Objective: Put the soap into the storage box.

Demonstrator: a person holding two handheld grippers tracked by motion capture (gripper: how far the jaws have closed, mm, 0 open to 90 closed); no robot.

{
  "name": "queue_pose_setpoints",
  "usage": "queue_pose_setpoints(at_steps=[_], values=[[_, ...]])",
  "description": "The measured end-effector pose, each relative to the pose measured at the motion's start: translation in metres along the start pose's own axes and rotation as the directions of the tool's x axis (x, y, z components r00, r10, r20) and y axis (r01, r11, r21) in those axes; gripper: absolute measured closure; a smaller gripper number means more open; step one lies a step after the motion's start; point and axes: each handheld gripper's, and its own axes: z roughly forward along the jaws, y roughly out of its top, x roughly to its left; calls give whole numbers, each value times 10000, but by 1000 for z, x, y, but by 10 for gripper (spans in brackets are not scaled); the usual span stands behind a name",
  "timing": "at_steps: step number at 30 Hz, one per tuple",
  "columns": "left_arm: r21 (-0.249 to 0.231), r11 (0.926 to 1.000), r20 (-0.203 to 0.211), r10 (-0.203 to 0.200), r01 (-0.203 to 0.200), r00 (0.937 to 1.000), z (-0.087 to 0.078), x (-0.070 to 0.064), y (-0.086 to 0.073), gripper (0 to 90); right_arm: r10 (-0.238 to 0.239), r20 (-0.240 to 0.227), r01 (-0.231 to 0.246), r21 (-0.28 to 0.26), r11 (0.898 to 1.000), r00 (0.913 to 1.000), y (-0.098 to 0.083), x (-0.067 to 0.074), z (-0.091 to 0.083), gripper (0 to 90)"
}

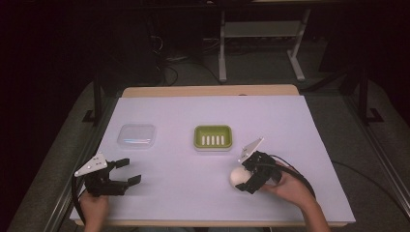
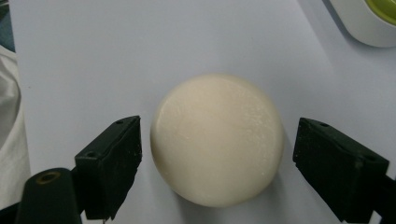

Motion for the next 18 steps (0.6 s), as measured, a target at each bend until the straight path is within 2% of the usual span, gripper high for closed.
queue_pose_setpoints(at_steps=[3,5,18], values=[[17,10000,4,1,-1,10000,0,0,0,145,21,-149,-21,-21,10000,9999,-1,0,3,148],[13,10000,4,12,-12,10000,0,0,0,145,-38,-24,38,59,10000,10000,-1,1,4,149],[8,10000,5,0,0,10000,-1,0,0,145,-159,25,158,412,9990,9999,0,3,14,180]])
